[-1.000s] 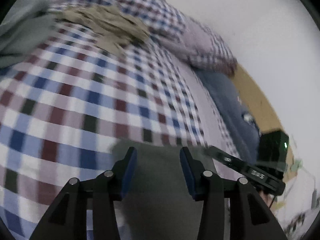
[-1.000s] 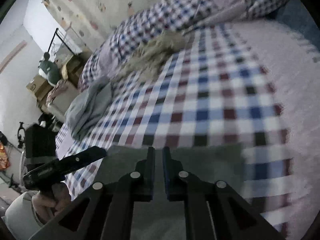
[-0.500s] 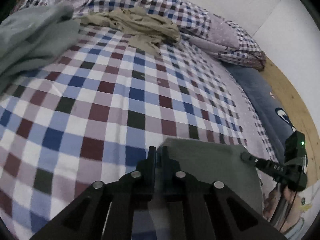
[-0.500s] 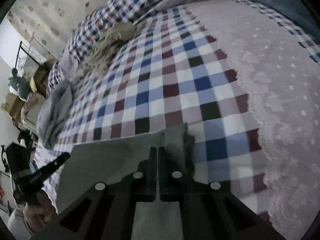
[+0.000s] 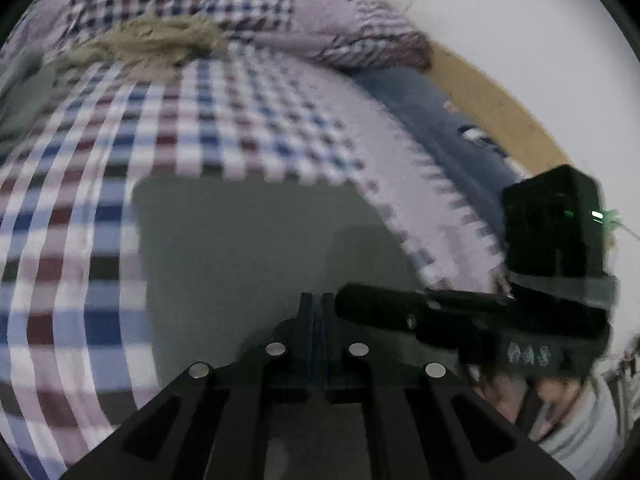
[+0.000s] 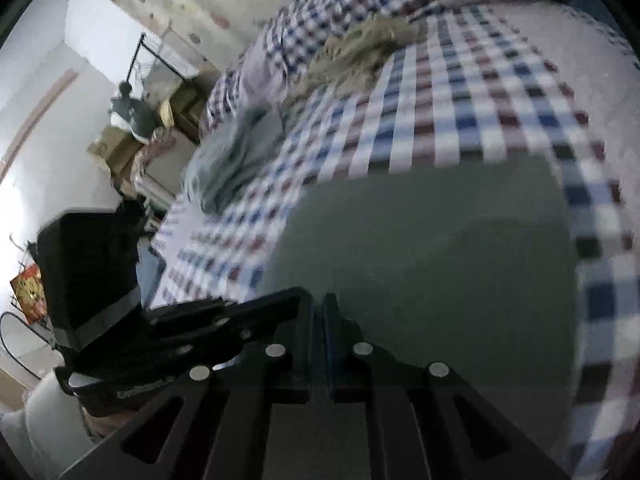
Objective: Fold clothes
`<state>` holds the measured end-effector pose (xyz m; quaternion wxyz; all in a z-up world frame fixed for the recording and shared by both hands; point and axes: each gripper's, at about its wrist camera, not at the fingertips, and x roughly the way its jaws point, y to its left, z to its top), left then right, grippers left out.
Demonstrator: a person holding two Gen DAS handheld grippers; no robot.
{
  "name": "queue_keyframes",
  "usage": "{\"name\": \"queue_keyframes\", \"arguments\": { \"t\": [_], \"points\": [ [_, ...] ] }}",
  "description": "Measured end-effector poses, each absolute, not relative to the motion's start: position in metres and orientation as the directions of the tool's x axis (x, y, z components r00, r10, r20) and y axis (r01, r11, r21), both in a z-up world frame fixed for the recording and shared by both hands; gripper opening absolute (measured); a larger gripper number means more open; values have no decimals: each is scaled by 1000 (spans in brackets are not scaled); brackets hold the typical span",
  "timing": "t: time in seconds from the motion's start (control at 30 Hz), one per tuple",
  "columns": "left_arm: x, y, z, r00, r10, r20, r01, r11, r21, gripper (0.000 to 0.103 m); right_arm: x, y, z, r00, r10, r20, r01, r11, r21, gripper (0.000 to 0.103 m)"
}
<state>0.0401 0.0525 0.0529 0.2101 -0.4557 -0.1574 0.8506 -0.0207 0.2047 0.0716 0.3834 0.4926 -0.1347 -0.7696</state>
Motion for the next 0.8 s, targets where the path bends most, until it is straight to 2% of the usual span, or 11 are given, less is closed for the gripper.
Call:
{"name": "queue_keyframes", "arguments": {
  "t": [0.1,0.33,0.53,0.57,0.8],
  "points": [
    [47,48,40,-484,479,-733,-174,-873,-455,1,-12,208,52,-216,-659,-720,432,-726,535,0],
    [67,36,33,-492,448,-746,-137,-886,-442,1,-2,267,46,-316,-608,-728,283,-793,540,0],
    [93,22,30,-495,424,-758,-109,-897,-429,1,24,327,56,-429,-489,-759,159,-868,470,0],
    [98,19,30,-495,425,-757,-106,-895,-434,1,31,333,61,-449,-477,-755,149,-873,463,4],
    [137,10,42,-521,457,-720,-99,-871,-481,1,76,334,86,-514,-571,-640,226,-810,542,4]
  ]
}}
